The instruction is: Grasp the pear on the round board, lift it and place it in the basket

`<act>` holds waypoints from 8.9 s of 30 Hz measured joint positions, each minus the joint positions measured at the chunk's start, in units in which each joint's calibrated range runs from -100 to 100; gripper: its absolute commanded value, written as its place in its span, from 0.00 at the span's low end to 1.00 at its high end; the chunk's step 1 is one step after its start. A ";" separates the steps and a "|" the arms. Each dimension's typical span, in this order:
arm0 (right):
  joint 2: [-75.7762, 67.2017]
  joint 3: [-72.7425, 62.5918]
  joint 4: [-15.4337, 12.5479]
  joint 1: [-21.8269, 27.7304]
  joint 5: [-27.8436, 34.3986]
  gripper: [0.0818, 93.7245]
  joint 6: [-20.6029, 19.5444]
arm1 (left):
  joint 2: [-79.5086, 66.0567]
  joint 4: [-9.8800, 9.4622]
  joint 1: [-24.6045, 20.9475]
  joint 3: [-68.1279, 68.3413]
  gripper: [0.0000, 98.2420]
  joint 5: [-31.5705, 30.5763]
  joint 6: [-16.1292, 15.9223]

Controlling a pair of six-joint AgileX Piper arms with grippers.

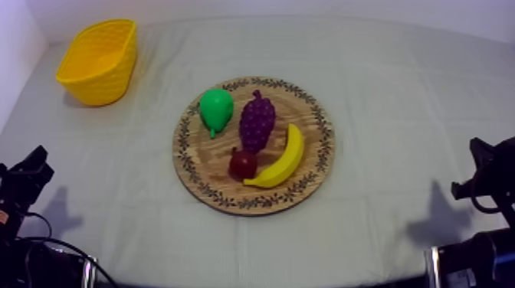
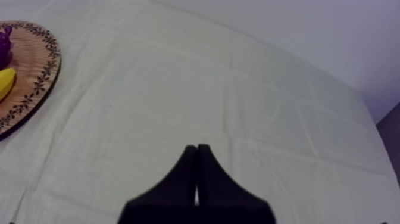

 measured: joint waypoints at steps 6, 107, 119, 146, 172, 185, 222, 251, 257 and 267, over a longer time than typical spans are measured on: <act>0.00 0.00 0.00 0.00 0.00 0.00 0.00 | 0.00 0.00 0.00 0.00 0.00 0.00 0.01; 0.00 0.00 0.00 0.00 0.04 0.00 0.06 | 109.40 1.82 25.04 -103.41 0.03 61.84 6.98; 0.00 0.00 0.00 0.00 0.04 0.00 0.03 | 115.44 0.84 26.05 -110.15 0.23 64.77 7.25; 0.00 0.00 0.00 0.00 -0.07 0.00 0.03 | 117.76 0.56 25.67 -111.64 0.96 65.31 8.86; 0.00 0.00 0.00 0.00 -0.07 0.00 0.03 | 134.31 1.82 26.19 -110.58 0.98 55.75 9.18; 0.00 0.00 0.00 0.00 -0.07 0.00 0.03 | 143.25 3.15 25.53 -115.40 0.94 53.95 8.35; 0.00 0.00 0.00 0.00 0.00 0.00 -0.01 | 132.22 3.74 26.68 -114.77 0.48 58.54 5.24; 0.00 0.00 0.00 0.00 -0.11 0.00 0.04 | 117.24 1.82 23.69 -120.44 0.47 66.10 1.18; 0.00 0.00 0.00 0.00 -0.11 0.00 0.04 | 117.62 0.50 20.17 -120.44 0.47 66.03 -0.41; 0.00 0.00 0.00 0.00 -0.03 0.00 0.04 | 117.93 -2.55 13.20 -121.35 0.47 65.99 -3.72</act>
